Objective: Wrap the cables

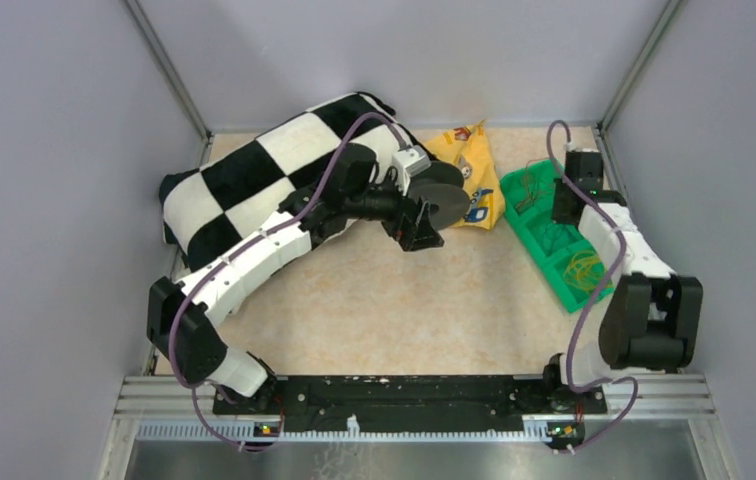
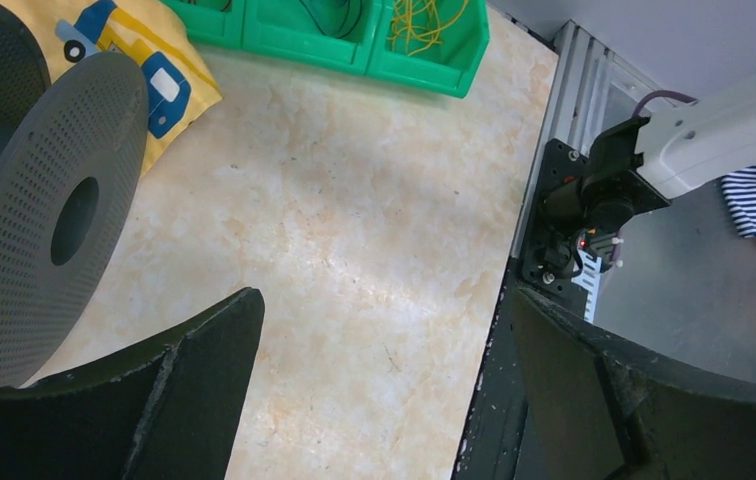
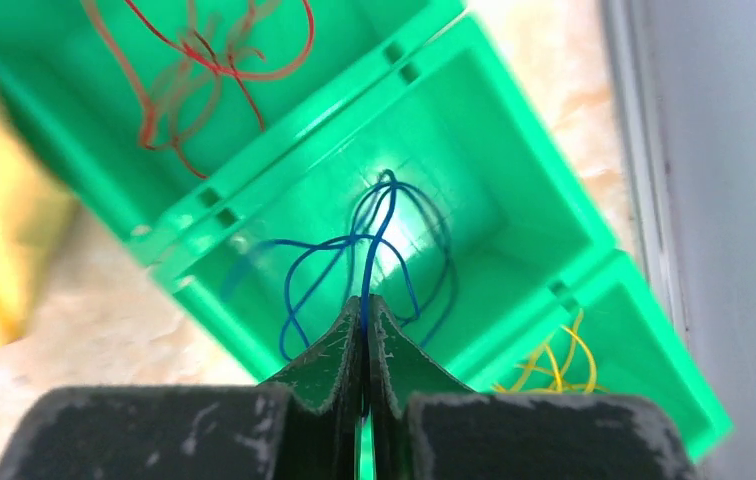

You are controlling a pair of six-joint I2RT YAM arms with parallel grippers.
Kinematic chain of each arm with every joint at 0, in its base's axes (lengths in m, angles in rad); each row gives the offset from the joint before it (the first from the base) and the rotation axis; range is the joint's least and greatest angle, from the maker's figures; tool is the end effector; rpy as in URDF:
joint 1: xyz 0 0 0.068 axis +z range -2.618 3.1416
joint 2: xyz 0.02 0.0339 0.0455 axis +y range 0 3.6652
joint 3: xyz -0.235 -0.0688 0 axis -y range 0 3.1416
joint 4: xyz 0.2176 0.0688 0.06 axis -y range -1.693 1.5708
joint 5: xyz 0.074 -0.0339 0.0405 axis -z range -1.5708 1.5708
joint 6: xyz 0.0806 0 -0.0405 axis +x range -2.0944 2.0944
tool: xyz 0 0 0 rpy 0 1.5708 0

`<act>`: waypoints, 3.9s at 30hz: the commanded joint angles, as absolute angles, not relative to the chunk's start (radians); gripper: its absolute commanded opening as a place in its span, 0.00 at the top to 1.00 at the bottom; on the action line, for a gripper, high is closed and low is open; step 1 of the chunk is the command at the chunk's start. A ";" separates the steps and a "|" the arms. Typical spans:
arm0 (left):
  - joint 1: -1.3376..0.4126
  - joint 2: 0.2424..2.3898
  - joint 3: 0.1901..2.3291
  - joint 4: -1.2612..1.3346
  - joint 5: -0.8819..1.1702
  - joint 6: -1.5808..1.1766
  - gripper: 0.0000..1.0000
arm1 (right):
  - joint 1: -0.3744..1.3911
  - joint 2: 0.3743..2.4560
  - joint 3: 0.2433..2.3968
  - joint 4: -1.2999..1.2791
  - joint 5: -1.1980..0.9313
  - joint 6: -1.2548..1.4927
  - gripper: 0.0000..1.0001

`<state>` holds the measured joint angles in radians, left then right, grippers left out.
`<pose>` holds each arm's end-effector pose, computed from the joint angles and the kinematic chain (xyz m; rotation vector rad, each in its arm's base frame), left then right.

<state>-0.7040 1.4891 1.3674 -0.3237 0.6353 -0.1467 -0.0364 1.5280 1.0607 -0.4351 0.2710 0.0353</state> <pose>0.2354 -0.2626 0.3210 0.9862 1.8800 -1.1635 0.3242 -0.0334 0.1848 0.2041 2.4485 -0.3351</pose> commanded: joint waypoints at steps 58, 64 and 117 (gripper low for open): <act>-0.615 1.708 1.596 0.253 0.831 -0.926 0.35 | 0.236 1.088 1.241 -0.162 -0.474 0.734 1.00; -0.615 1.738 1.610 0.249 0.841 -0.943 0.83 | 0.250 1.089 1.241 -0.173 -0.469 0.724 1.00; -0.628 1.288 1.095 0.620 0.665 -0.341 1.00 | 0.426 1.088 1.070 0.073 -0.617 0.612 0.66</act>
<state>-0.6254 1.2861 1.0630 0.5758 0.6914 -0.3466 0.4126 1.0824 1.0771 -0.0235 -0.6262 0.5846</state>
